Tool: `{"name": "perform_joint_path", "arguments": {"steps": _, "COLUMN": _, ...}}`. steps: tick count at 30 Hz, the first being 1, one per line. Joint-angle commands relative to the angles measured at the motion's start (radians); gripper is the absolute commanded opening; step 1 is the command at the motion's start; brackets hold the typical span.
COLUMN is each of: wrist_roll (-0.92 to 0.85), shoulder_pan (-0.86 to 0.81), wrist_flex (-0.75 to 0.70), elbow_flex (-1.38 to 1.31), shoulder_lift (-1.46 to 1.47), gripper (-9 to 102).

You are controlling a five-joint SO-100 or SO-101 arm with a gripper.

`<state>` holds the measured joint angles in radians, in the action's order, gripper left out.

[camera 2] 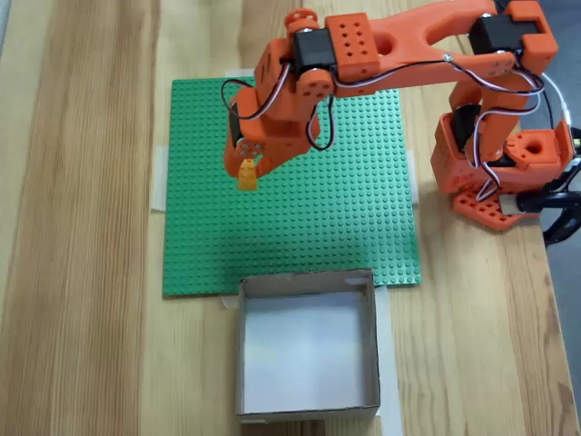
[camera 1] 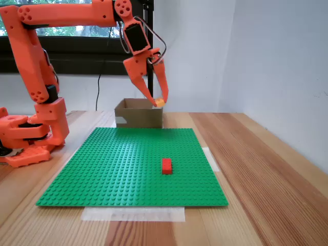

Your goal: Pick the yellow lego block and put it in the box.

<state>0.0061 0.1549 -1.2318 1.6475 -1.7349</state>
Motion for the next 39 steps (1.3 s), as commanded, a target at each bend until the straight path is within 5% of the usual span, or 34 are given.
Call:
{"name": "perform_joint_path", "arguments": {"steps": 1, "wrist_roll": -0.003, "shoulder_pan": 0.025, "wrist_flex": -0.012, "elbow_flex": -0.003, "shoulder_lift": -0.067, "gripper": 1}}
{"name": "perform_joint_path", "arguments": {"steps": 39, "wrist_roll": 0.052, "shoulder_pan": 0.437, "wrist_flex": -0.026, "elbow_flex": 0.014, "shoulder_lift": -0.19, "gripper": 3}}
